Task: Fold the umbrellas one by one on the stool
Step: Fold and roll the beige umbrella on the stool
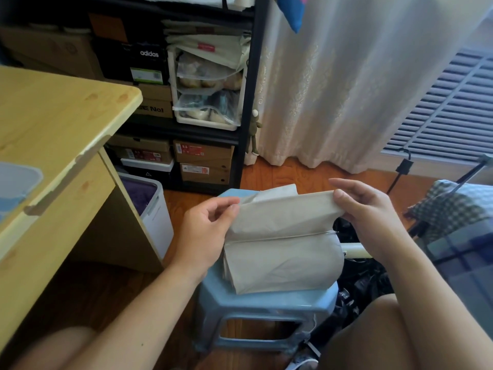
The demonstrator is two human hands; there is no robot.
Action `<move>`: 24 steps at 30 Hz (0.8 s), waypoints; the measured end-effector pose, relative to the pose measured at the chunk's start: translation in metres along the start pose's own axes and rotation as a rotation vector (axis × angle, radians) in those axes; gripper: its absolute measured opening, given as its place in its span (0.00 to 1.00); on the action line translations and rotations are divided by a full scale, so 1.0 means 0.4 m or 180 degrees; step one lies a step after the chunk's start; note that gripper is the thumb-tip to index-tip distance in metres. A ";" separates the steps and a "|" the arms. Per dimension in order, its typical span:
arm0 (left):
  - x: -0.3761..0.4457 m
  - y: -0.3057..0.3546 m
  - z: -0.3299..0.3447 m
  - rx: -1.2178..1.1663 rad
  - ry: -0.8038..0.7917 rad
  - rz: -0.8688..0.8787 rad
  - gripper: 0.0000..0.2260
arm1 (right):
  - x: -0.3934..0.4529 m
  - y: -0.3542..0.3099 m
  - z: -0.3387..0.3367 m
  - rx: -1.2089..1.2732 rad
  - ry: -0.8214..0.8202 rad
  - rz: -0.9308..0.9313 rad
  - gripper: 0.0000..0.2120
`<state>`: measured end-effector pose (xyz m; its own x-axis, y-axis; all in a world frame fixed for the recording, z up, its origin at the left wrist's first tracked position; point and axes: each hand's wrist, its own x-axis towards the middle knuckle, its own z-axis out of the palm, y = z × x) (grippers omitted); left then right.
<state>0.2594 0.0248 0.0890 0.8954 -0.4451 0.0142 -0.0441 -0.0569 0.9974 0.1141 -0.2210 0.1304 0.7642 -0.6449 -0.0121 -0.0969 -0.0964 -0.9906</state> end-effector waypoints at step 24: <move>0.052 -0.009 -0.005 0.1240 0.0454 0.1163 0.05 | 0.124 0.104 0.053 -0.1236 -0.0154 0.0569 0.04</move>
<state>0.2790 0.0175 0.0857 0.8411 -0.3739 0.3909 -0.4996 -0.2600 0.8263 0.1612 -0.2409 0.0857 0.7417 -0.6420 -0.1943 -0.4563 -0.2706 -0.8477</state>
